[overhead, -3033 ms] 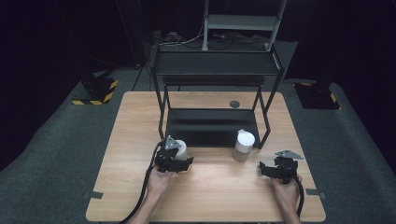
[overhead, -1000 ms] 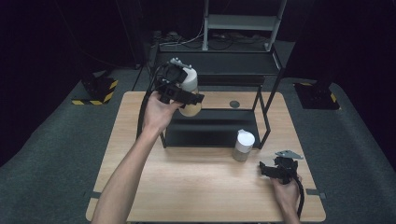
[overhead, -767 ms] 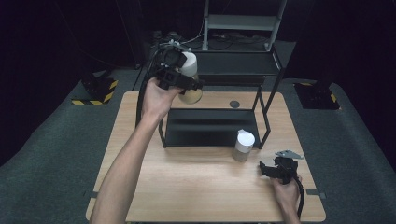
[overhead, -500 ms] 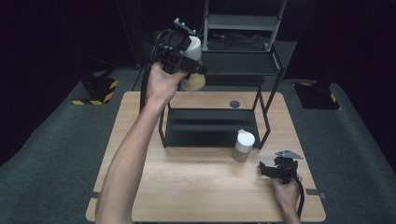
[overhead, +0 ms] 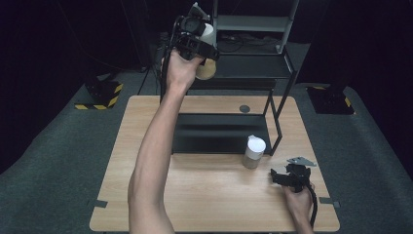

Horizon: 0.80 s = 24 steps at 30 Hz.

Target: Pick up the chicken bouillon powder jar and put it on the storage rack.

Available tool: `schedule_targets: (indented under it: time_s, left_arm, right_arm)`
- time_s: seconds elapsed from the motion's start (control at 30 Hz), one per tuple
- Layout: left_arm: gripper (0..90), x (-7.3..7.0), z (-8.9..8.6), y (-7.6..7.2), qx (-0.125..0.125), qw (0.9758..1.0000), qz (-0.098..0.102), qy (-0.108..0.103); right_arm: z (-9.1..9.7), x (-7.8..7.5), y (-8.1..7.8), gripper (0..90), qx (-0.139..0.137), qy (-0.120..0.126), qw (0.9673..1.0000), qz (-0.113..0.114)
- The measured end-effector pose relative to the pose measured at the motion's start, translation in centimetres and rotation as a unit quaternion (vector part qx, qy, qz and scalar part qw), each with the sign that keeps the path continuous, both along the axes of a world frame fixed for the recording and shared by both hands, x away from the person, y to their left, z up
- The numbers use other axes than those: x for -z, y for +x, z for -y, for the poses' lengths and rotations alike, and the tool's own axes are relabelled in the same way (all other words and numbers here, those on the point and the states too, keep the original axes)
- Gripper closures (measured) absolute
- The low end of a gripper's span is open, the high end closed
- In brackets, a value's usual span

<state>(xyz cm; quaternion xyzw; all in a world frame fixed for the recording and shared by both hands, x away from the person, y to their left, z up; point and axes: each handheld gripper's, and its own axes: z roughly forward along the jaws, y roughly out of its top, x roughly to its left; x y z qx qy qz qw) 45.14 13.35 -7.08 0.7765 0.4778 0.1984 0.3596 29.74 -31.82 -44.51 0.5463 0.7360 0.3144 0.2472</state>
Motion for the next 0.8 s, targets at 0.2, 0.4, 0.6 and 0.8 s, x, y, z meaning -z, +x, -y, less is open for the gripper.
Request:
schedule_targets:
  time_s: [0.2,0.4,0.6,0.8]
  left_arm:
    - [31.1,0.6,0.3,1.1,-0.032,0.9995,-0.001,-0.005]
    - [31.1,1.2,0.7,2.0,-0.061,0.9981,-0.005,-0.002]
    - [31.1,1.6,0.4,2.2,-0.059,0.9982,-0.004,-0.007]
    - [30.9,1.7,0.6,2.2,-0.048,0.9989,0.000,0.002]
  right_arm:
    - [0.0,0.0,0.0,6.3,0.000,0.000,1.0000,0.000]
    - [0.0,0.0,0.0,6.4,-0.001,0.000,1.0000,0.001]
    - [0.0,0.0,0.0,6.7,-0.001,0.000,1.0000,0.000]
    - [0.0,0.0,0.0,6.7,-0.001,0.000,1.0000,0.000]
